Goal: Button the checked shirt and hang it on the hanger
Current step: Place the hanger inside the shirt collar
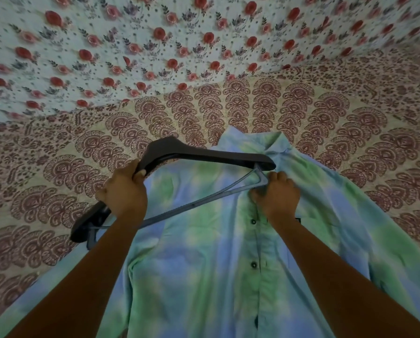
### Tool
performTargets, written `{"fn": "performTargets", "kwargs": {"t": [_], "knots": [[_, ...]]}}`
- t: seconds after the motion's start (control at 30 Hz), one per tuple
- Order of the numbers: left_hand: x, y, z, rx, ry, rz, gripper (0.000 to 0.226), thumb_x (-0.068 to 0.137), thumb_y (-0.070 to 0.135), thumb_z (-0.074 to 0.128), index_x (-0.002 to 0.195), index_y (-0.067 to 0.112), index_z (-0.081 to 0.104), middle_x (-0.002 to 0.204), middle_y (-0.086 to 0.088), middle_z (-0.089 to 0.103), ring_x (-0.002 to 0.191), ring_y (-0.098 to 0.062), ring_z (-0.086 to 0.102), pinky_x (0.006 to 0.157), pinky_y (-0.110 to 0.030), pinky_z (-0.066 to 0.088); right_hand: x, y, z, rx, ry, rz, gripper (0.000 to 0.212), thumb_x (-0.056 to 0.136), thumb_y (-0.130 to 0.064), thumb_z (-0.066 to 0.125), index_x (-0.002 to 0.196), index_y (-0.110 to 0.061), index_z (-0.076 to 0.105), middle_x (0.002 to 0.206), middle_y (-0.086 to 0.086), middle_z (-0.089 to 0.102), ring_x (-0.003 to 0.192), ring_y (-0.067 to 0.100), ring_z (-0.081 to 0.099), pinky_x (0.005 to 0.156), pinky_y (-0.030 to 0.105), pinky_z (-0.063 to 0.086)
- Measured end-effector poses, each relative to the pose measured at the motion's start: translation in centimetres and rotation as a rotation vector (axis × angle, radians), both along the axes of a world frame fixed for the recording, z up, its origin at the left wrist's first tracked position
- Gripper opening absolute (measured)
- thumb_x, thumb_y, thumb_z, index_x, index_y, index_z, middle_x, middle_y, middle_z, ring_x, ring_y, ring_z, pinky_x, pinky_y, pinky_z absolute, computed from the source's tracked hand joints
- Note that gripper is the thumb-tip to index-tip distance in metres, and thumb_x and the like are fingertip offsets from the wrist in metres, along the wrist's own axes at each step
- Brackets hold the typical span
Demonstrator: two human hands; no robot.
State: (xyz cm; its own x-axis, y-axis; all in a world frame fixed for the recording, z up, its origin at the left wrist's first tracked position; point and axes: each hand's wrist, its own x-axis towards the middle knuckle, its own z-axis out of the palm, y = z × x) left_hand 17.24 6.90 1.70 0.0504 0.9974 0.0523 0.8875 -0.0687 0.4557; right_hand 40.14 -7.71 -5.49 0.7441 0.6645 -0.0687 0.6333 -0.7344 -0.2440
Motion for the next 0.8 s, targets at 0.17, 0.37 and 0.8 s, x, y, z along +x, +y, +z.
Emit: {"fn": "performTargets", "kwargs": {"t": [0.17,0.37,0.8], "knots": [[-0.6,0.0,-0.7,-0.01,-0.01,-0.023,0.033,0.096,0.02,0.043,0.127,0.019,0.054,0.115,-0.021,0.06,0.101,-0.041,0.053,0.097,-0.047,0.03,1.3,0.3,0.8,0.051,0.033,-0.091,0.015,0.088,-0.017,0.052,0.086,-0.002,0.057,0.086,0.013,0.057,0.078,0.034,0.058,0.055,0.028,0.031],[-1.1,-0.4,-0.3,0.019,0.032,0.002,0.029,0.097,0.017,0.041,0.122,0.019,0.056,0.109,-0.023,0.059,0.098,-0.041,0.053,0.086,-0.042,0.027,2.3,-0.8,2.1,0.518,0.2,-0.376,0.013,0.081,-0.017,0.057,0.085,-0.005,0.062,0.072,0.004,0.057,0.07,0.022,0.052,0.061,0.027,0.034],[1.6,-1.8,-2.6,-0.037,0.059,-0.043,0.033,0.096,0.021,0.043,0.128,0.02,0.052,0.118,-0.023,0.056,0.108,-0.042,0.05,0.099,-0.05,0.026,1.2,-0.4,-0.1,0.377,0.324,-0.2,0.054,0.088,-0.046,0.051,0.123,-0.004,0.043,0.122,0.019,0.044,0.104,0.038,0.052,0.076,0.039,0.041]]}}
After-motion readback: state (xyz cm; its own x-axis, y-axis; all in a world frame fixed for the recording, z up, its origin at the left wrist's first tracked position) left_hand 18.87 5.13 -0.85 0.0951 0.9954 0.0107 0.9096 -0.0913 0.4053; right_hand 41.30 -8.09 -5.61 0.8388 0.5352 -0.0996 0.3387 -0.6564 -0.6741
